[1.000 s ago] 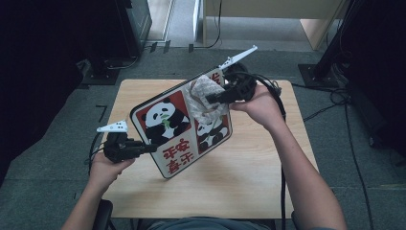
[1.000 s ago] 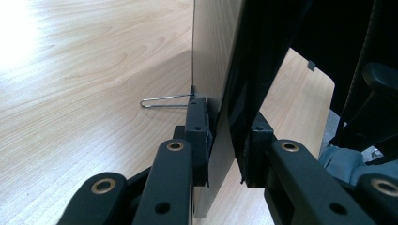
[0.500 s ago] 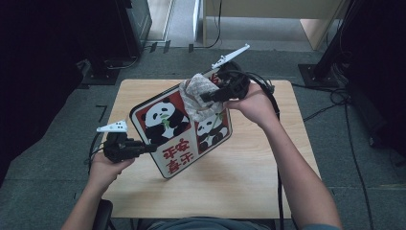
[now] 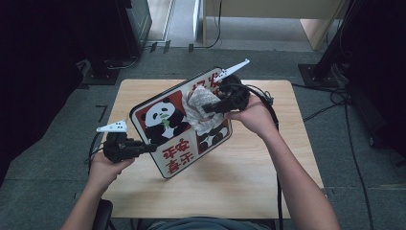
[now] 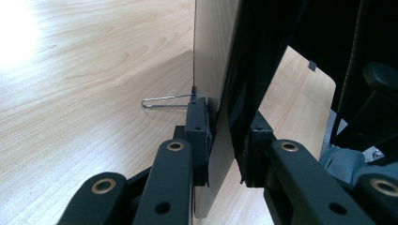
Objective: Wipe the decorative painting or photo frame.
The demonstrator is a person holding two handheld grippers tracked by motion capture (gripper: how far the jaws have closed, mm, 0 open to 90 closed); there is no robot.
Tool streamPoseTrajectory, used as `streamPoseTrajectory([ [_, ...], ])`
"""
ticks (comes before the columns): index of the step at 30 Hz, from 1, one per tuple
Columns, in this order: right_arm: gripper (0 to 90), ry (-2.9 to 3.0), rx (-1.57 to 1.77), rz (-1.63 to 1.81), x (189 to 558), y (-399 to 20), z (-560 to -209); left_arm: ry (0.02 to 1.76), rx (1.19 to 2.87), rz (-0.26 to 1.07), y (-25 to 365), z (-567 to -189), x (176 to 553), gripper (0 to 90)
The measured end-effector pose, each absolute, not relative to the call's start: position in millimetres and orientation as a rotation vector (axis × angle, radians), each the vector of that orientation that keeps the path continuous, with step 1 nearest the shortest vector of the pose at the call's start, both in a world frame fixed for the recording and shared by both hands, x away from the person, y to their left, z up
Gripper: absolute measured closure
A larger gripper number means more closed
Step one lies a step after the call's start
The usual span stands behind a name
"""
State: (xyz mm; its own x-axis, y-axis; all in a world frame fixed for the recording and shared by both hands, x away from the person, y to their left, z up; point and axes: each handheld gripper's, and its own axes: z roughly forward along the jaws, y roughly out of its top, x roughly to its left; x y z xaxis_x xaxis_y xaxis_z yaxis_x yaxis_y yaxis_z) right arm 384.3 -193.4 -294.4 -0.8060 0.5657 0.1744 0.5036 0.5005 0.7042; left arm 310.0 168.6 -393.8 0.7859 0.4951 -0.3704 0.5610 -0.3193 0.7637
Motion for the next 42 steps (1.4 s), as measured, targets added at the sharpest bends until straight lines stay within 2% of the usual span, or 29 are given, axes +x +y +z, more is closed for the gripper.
streamPoseTrajectory([
  [42, 59.3, 2.628, 0.915, 1.259, 368.1, -205.9, -365.0, 0.78, 1.976, -0.077, 168.6, -393.9, 309.7, 77.3],
])
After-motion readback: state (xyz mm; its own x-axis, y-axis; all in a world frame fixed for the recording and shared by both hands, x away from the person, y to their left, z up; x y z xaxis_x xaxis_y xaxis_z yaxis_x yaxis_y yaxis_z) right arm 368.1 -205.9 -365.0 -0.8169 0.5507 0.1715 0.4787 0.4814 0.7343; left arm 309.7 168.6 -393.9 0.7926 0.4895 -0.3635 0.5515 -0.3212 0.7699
